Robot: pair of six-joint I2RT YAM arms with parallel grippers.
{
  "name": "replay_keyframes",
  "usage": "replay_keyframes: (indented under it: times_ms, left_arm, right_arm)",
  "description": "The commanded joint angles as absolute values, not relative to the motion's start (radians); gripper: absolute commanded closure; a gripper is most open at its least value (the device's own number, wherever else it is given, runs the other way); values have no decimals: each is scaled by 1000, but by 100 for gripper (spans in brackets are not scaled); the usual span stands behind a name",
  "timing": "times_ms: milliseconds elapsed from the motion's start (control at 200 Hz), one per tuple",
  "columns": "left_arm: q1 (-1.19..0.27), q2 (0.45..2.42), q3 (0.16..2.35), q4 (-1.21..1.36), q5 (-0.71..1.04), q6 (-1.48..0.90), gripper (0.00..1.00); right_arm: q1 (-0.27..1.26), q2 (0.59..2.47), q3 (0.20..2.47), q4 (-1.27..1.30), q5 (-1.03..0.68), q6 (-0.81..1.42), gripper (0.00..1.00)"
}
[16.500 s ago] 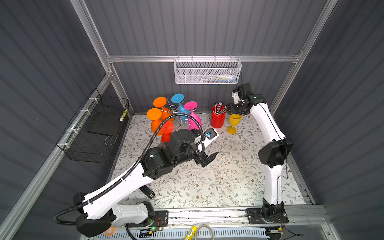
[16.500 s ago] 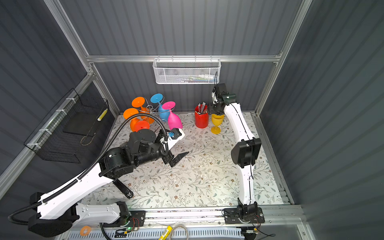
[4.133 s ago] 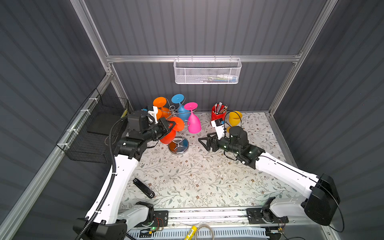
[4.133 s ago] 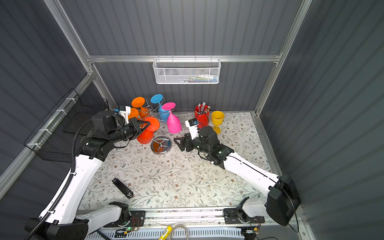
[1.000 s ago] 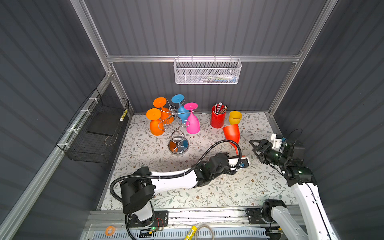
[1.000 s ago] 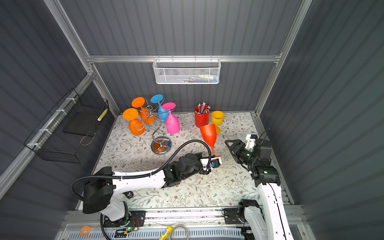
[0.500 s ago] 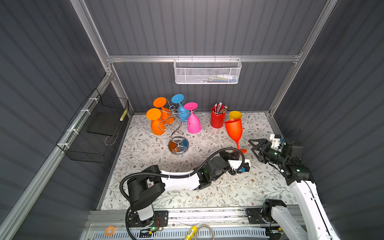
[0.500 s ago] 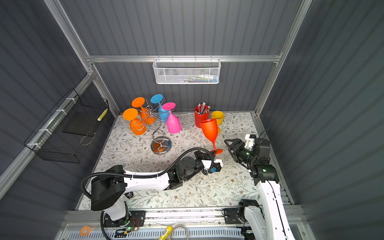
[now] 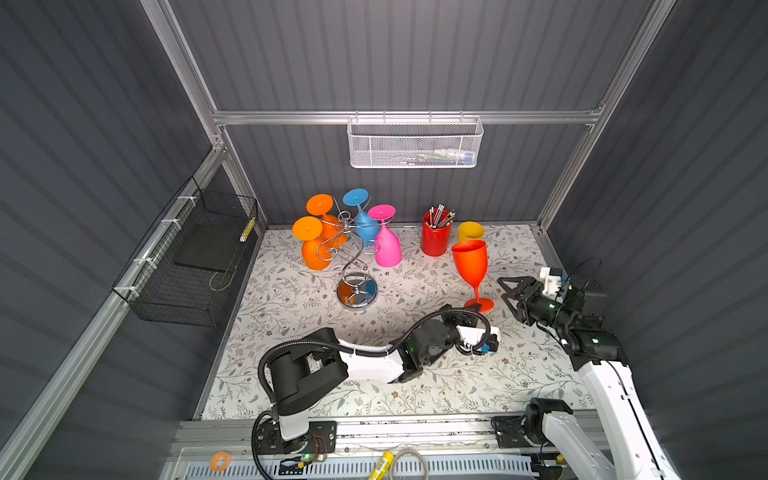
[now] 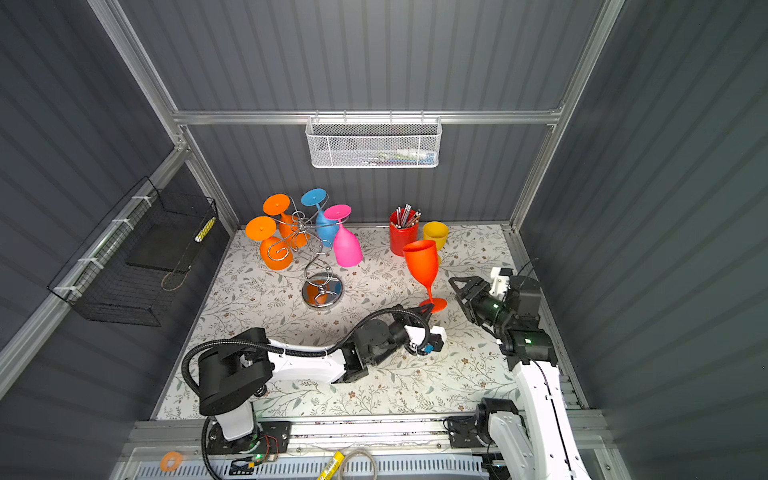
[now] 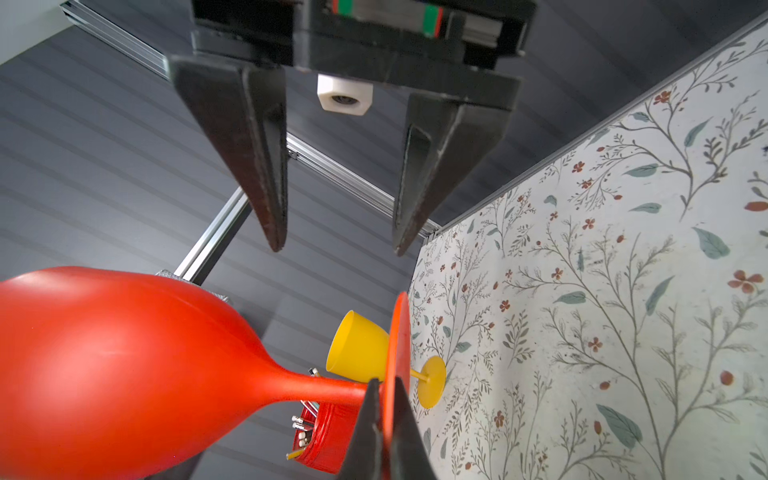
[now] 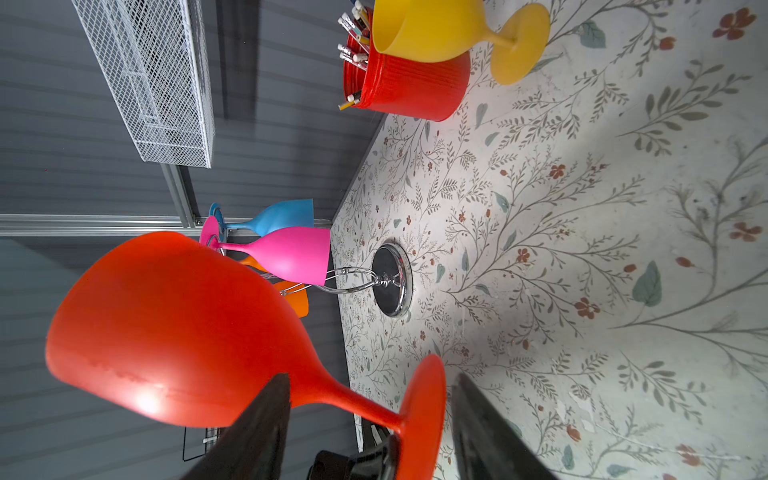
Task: Take the wine glass off the wine glass rack
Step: 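Carry the red glass with the left gripper toward the yellow glass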
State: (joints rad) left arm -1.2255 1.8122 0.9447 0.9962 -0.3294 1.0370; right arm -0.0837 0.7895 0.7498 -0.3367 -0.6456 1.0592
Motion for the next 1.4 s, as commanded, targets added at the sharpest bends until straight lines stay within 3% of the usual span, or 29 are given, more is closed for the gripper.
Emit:
replay_keyframes:
  times_ms: [0, 996, 1261, 1396]
  left_arm:
    - [-1236, 1836, 941, 1088, -313, 1048, 100]
    - [-1236, 1996, 1071, 1296, -361, 1155, 100]
    - [-1236, 2011, 1087, 1318, -359, 1147, 100]
    - [-1236, 2019, 1090, 1329, -363, 1135, 100]
  right_arm:
    - [-87, 788, 737, -301, -656, 1074, 38]
    - [-53, 851, 721, -336, -600, 981, 54]
    - [-35, 867, 720, -317, -585, 992, 73]
    - [-34, 859, 710, -306, -574, 1006, 94]
